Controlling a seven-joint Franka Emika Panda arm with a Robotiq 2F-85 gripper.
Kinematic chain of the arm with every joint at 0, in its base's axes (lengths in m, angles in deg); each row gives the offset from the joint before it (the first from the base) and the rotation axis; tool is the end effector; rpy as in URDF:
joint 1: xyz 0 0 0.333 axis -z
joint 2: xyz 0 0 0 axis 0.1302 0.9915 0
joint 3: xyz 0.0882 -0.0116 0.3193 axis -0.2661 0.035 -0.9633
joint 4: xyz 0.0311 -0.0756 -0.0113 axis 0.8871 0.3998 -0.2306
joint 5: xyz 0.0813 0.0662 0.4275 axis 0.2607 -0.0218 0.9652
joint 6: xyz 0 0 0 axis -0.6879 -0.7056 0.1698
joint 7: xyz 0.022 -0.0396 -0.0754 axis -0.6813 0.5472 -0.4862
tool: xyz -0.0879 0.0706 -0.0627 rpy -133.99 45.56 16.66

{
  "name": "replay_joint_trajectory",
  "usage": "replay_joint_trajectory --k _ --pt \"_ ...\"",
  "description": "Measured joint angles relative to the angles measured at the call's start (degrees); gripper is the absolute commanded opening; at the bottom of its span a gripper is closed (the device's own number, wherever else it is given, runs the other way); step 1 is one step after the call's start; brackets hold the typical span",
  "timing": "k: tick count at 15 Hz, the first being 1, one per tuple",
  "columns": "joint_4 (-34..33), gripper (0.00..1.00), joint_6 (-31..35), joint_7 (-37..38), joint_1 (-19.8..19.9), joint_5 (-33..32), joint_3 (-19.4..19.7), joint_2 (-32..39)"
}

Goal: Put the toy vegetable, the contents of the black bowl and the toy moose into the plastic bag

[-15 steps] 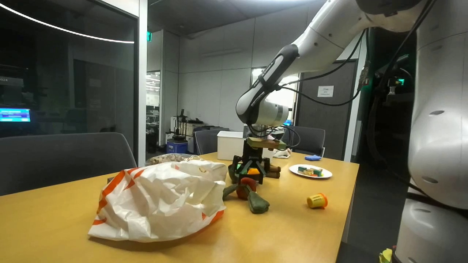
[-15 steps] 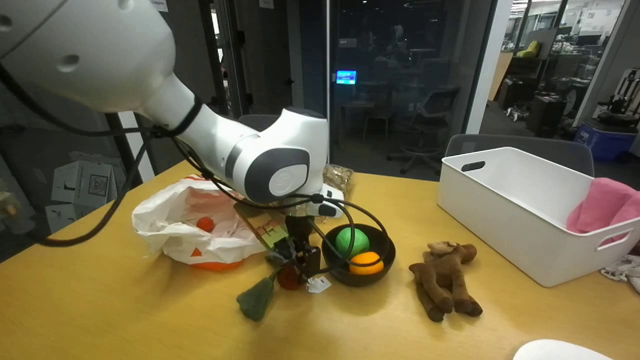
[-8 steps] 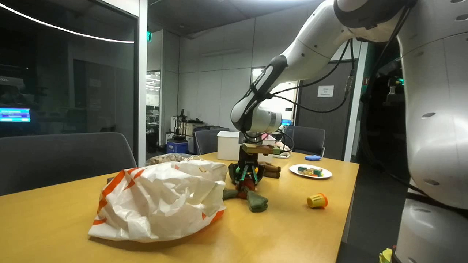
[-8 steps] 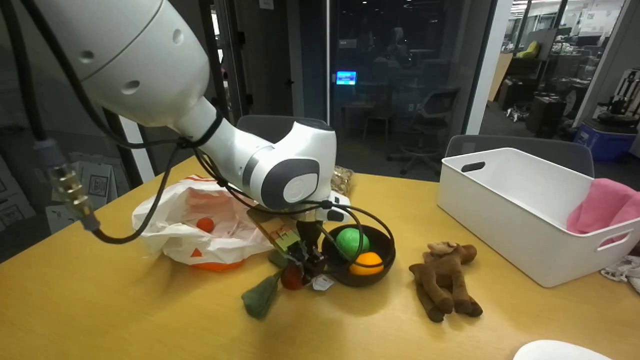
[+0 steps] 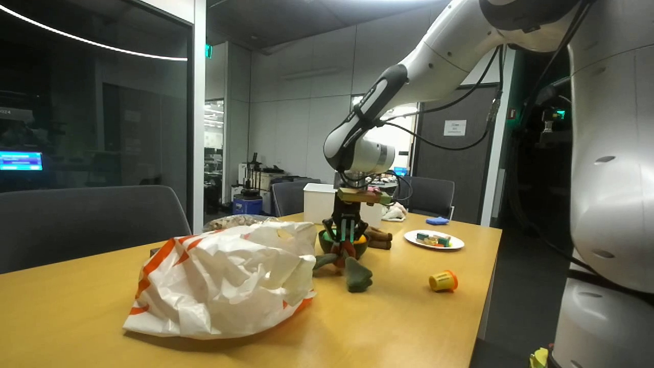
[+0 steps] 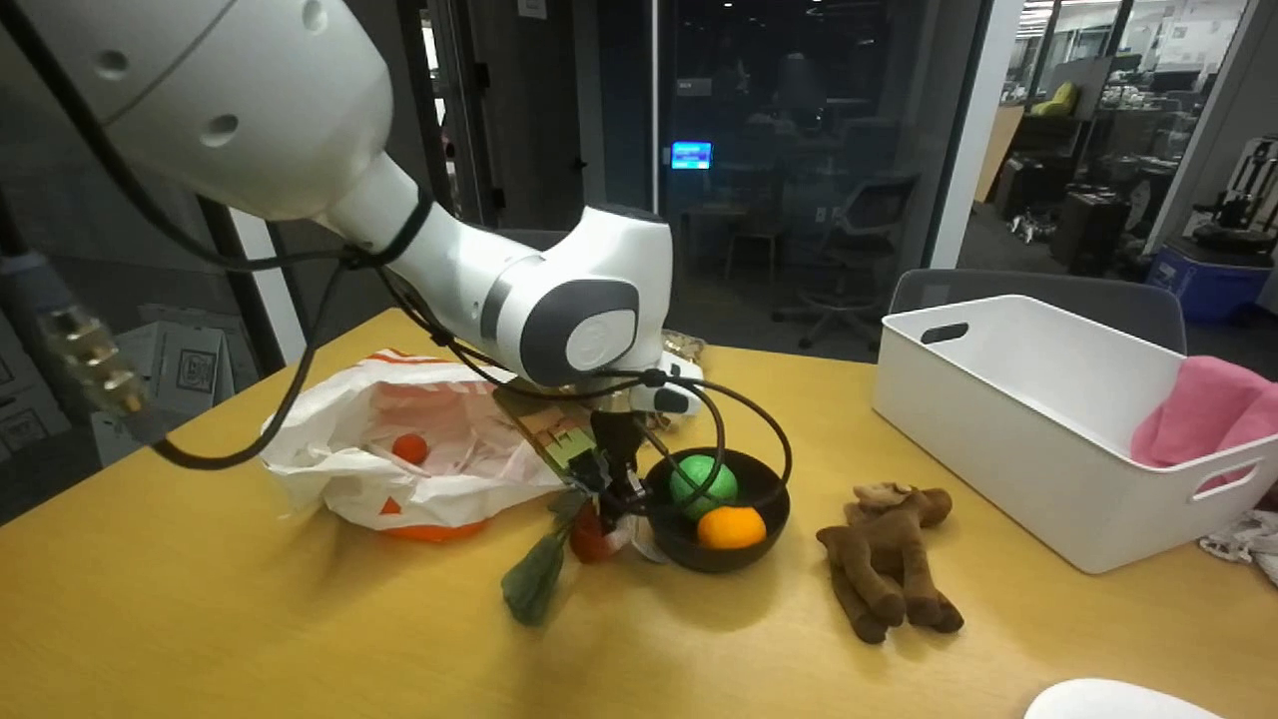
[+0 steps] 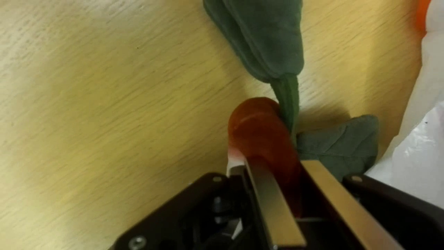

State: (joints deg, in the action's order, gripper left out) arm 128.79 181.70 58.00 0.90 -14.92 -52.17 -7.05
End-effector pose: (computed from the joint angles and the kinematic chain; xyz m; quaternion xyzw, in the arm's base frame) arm 0.5486 -0.1480 0.2584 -0.9616 0.2709 0.0292 0.0315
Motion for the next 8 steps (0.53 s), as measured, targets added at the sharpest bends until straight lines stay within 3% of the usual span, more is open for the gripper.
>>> replay_joint_trajectory --k 4,8 --pt "-0.15 0.08 -5.76 0.09 -2.02 -0.38 -1.23 -5.77" --pt "-0.19 0.08 -15.38 -0.31 -5.63 -1.15 -4.87 -12.13"
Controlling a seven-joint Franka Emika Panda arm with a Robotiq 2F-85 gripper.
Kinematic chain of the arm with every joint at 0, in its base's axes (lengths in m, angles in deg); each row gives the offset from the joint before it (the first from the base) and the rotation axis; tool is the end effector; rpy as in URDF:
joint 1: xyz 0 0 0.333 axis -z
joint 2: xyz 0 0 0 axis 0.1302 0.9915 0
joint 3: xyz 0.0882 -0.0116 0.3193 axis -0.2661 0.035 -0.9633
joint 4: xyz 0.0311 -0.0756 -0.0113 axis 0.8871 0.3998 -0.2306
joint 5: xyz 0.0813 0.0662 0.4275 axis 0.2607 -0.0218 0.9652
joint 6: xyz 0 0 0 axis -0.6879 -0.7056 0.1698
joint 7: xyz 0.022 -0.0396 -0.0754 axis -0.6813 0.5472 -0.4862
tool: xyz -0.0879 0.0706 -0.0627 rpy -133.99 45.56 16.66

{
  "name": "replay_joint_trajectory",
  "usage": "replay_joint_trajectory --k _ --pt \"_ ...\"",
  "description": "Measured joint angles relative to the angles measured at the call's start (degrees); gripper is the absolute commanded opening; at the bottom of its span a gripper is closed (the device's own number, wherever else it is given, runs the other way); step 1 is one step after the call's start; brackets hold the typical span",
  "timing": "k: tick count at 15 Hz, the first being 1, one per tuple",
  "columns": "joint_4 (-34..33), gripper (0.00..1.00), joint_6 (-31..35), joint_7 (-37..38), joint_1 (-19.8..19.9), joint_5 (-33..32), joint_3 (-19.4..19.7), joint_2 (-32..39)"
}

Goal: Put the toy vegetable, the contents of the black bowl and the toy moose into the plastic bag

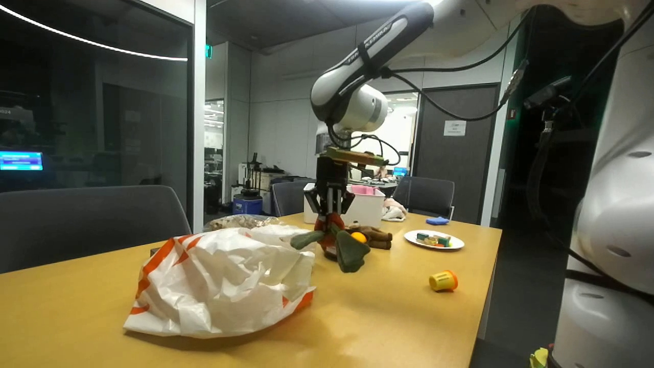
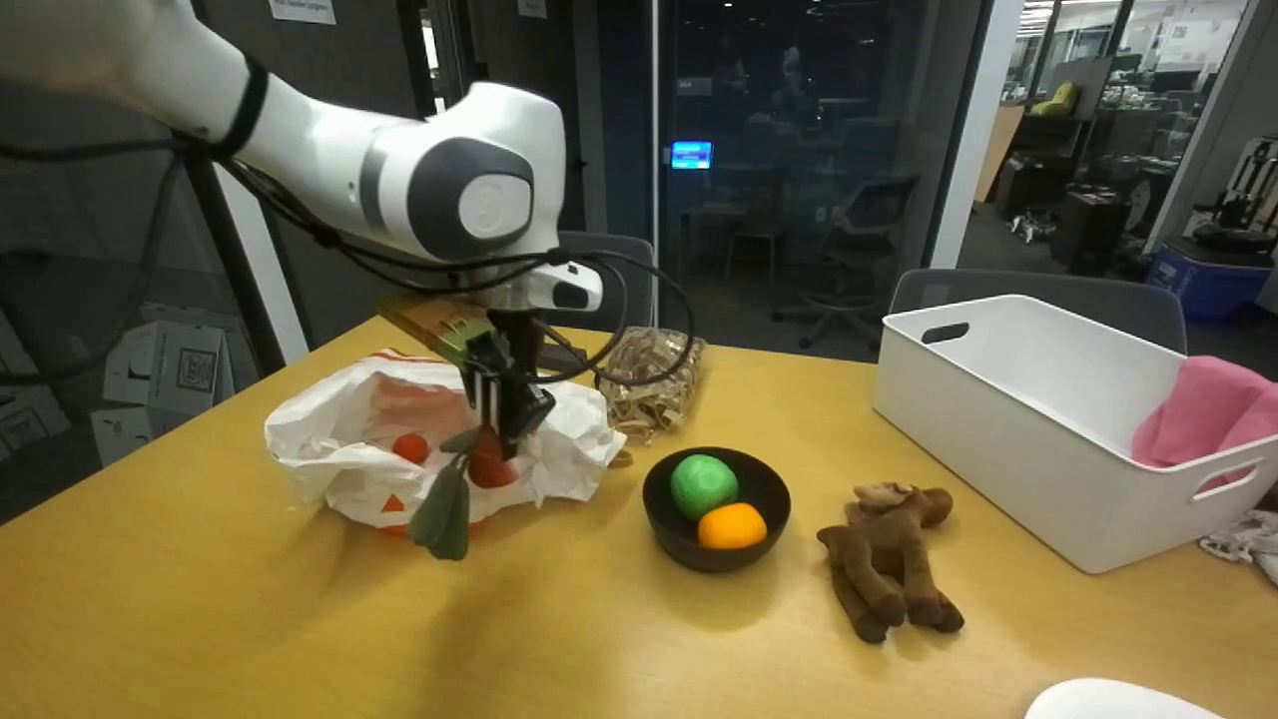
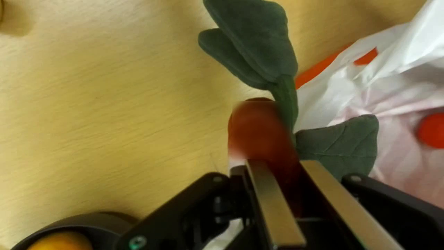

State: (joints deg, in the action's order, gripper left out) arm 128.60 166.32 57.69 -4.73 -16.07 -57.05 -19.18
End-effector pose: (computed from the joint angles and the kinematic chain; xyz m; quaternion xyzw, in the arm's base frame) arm 0.5368 -0.0394 0.3565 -0.9840 0.1636 0.0600 0.0371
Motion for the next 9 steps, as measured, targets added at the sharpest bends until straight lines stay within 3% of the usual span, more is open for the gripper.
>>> replay_joint_trajectory --k 4,9 --pt "0.11 0.06 -3.49 -2.51 -3.32 -0.64 -3.51 -1.61" --pt "0.11 0.07 -0.44 -7.11 -5.89 -6.01 -6.04 1.13"
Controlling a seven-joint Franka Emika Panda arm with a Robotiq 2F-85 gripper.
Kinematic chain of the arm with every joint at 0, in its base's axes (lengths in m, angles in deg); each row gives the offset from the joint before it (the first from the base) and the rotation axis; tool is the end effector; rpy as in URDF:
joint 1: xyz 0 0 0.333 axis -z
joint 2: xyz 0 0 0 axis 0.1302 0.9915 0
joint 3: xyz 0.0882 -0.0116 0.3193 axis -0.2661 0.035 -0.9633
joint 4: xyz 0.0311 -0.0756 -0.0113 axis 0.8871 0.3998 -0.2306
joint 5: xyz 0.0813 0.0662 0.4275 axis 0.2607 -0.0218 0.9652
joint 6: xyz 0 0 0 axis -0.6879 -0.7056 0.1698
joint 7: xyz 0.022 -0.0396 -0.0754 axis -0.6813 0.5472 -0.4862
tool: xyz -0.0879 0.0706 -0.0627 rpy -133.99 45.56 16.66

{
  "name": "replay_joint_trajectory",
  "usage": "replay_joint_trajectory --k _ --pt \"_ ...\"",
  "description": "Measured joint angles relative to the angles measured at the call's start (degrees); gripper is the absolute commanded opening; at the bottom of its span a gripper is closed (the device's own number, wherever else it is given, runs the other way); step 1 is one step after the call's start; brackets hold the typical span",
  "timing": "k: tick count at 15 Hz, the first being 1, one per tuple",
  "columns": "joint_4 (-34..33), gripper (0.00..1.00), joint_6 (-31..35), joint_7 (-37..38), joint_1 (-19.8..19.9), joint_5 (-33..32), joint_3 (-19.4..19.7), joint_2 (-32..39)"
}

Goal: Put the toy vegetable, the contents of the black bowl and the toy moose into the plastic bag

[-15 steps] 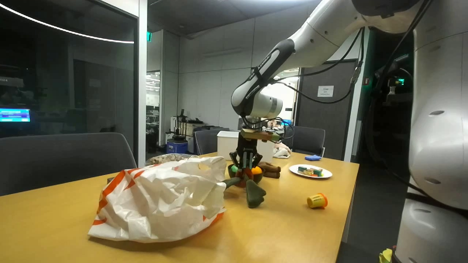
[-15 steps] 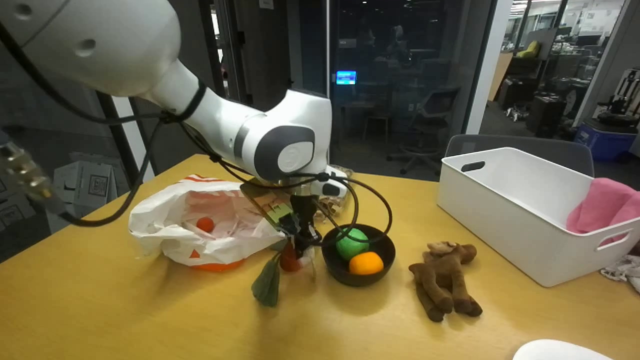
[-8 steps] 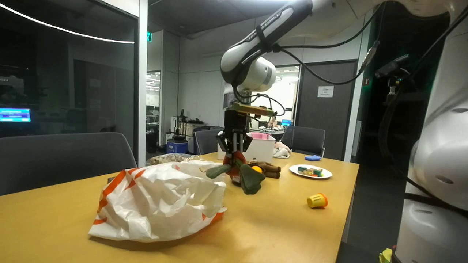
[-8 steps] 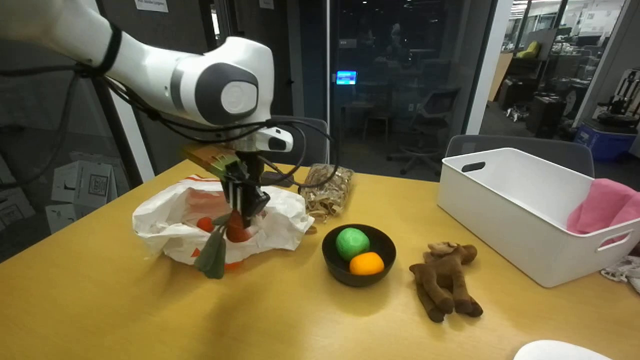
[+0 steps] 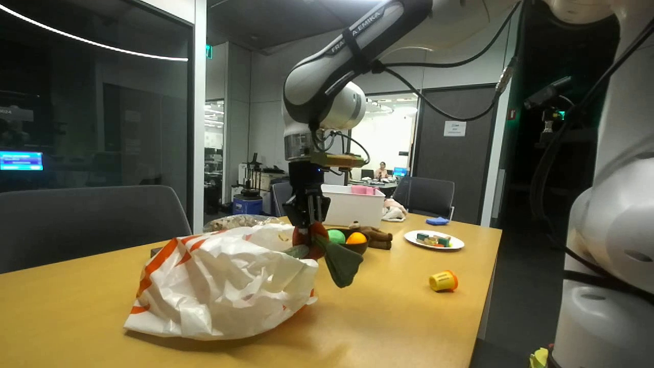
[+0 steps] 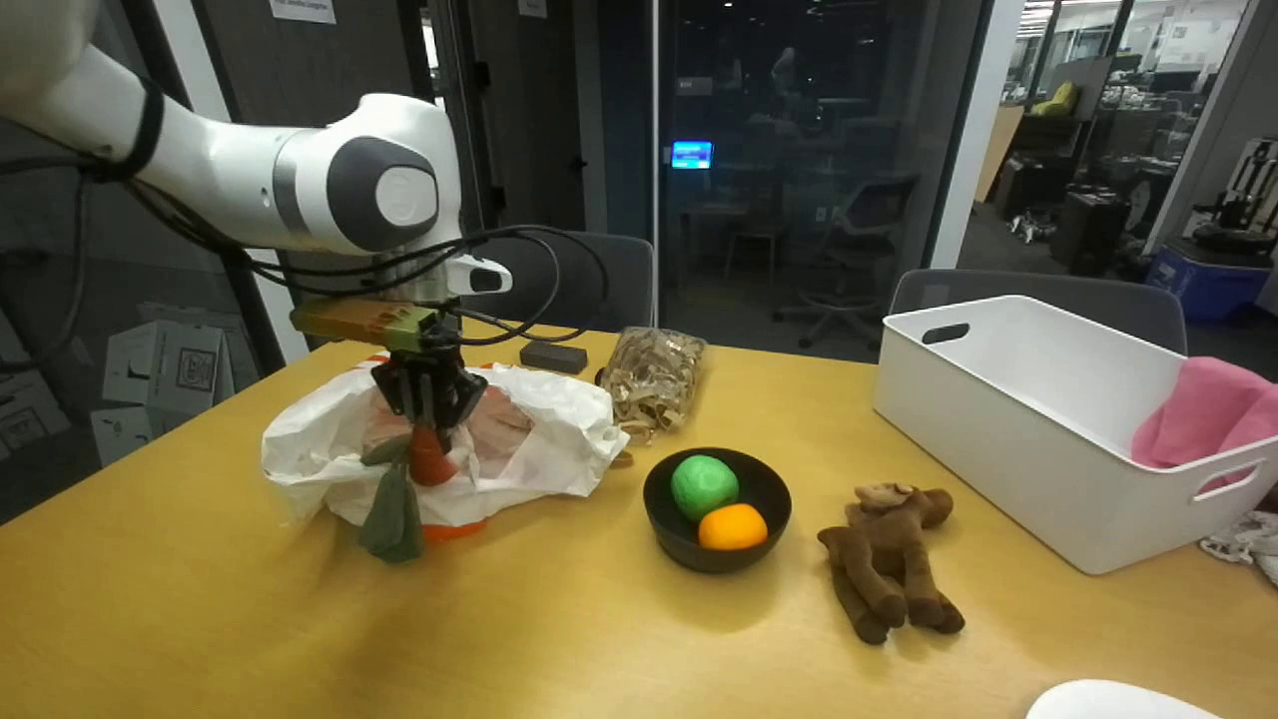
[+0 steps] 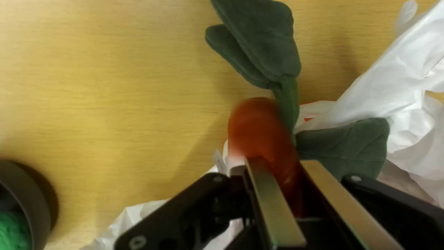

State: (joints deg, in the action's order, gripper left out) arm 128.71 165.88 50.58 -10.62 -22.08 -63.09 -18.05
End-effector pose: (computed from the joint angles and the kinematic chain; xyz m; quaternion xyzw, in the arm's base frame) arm 0.5328 0.0646 0.3441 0.9969 0.0281 -0.0715 0.0143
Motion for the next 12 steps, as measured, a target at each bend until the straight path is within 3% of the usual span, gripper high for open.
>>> replay_joint_trajectory --k 7,12 --pt "-1.23 0.08 6.18 -1.02 -3.78 -13.11 -3.45 2.3" --pt "-2.14 0.08 9.5 -4.62 -4.66 -14.4 -3.93 4.35"
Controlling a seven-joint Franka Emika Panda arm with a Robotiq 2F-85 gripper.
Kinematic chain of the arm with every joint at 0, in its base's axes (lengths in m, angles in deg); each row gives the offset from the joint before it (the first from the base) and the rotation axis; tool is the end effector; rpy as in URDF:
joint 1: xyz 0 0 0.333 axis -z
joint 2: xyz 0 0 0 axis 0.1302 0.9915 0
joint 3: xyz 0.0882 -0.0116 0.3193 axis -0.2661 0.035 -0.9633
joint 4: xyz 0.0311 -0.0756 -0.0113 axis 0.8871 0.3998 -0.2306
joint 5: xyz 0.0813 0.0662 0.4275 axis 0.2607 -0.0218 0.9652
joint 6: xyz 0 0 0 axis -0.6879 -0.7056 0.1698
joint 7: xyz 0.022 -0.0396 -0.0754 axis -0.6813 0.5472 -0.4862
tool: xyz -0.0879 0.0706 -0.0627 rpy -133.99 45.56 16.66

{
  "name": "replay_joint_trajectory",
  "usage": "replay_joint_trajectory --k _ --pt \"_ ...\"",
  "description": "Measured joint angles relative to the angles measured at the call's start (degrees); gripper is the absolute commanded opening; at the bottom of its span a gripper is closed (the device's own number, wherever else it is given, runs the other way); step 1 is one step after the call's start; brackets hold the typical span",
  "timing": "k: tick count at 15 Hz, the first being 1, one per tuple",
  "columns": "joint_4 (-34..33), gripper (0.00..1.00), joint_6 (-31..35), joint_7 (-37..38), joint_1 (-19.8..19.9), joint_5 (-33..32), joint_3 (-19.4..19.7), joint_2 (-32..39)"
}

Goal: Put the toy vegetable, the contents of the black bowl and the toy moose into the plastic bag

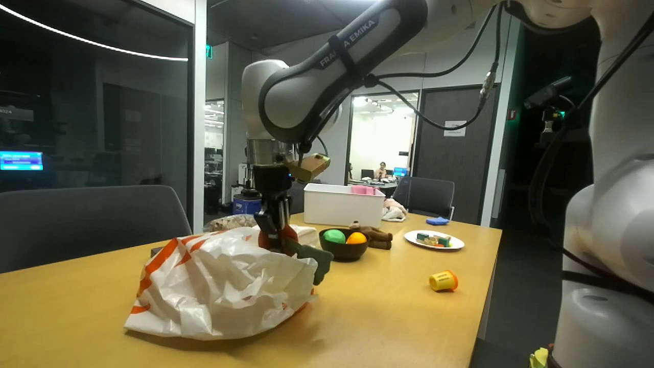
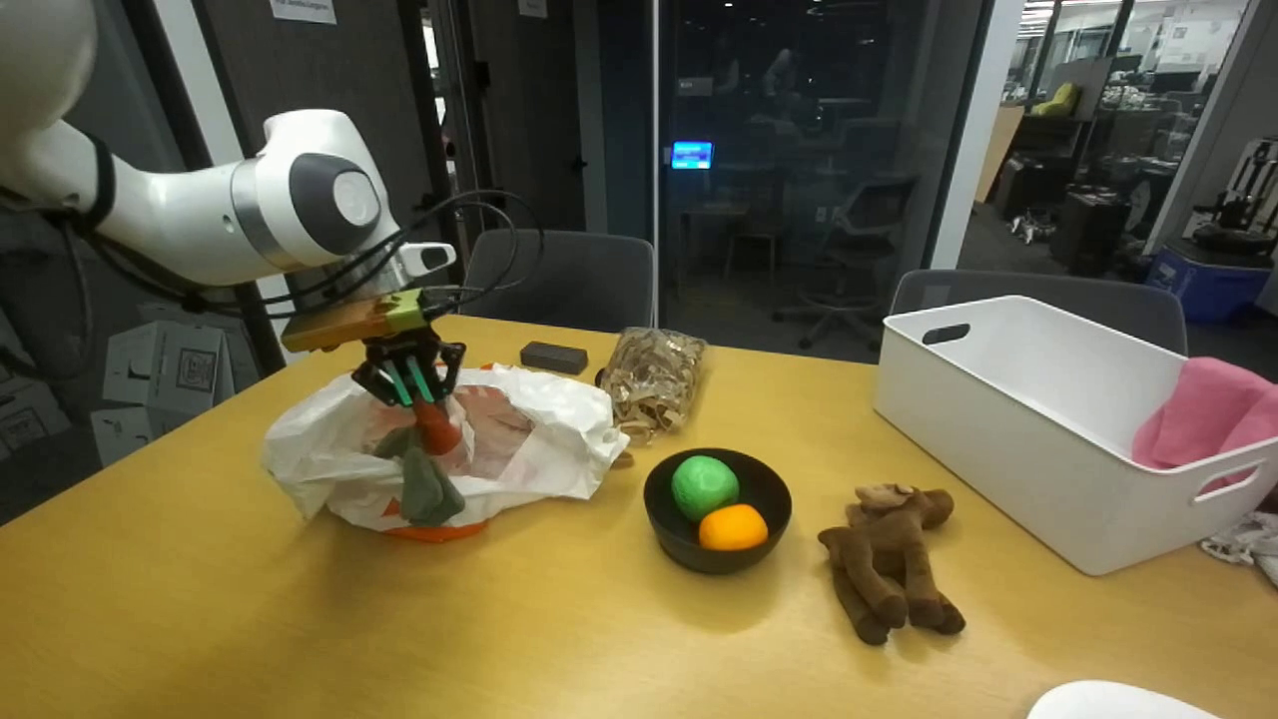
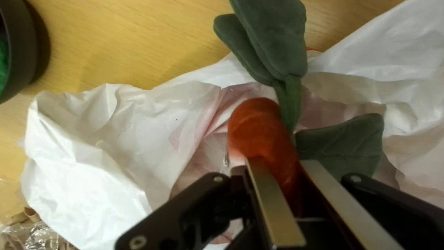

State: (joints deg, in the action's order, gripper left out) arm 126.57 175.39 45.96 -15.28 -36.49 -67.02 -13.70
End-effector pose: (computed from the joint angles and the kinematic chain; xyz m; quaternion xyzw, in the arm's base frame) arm 0.5554 0.1412 0.3341 0.9706 0.2173 0.0052 0.1034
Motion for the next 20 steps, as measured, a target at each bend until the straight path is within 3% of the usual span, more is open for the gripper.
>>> replay_joint_trajectory --k 6,7,8,10,13,16,20 --pt "-1.53 0.05 9.33 -3.05 0.24 -3.58 0.53 7.81" --pt "-1.73 0.11 11.26 -3.45 0.16 -3.44 0.32 8.57" --pt "-1.84 0.43 13.12 -3.86 0.07 -2.71 0.04 9.12" --pt "-1.93 0.5 16.0 -5.6 0.04 1.5 -0.76 9.53" --pt "-2.6 0.75 16.57 -7.1 0.07 7.04 -1.28 9.54" --pt "-3.49 0.97 15.83 -6.53 0.28 7.58 -0.66 9.44" --pt "-4.7 1.0 10.82 -4.28 0.44 7.46 0.85 7.55"
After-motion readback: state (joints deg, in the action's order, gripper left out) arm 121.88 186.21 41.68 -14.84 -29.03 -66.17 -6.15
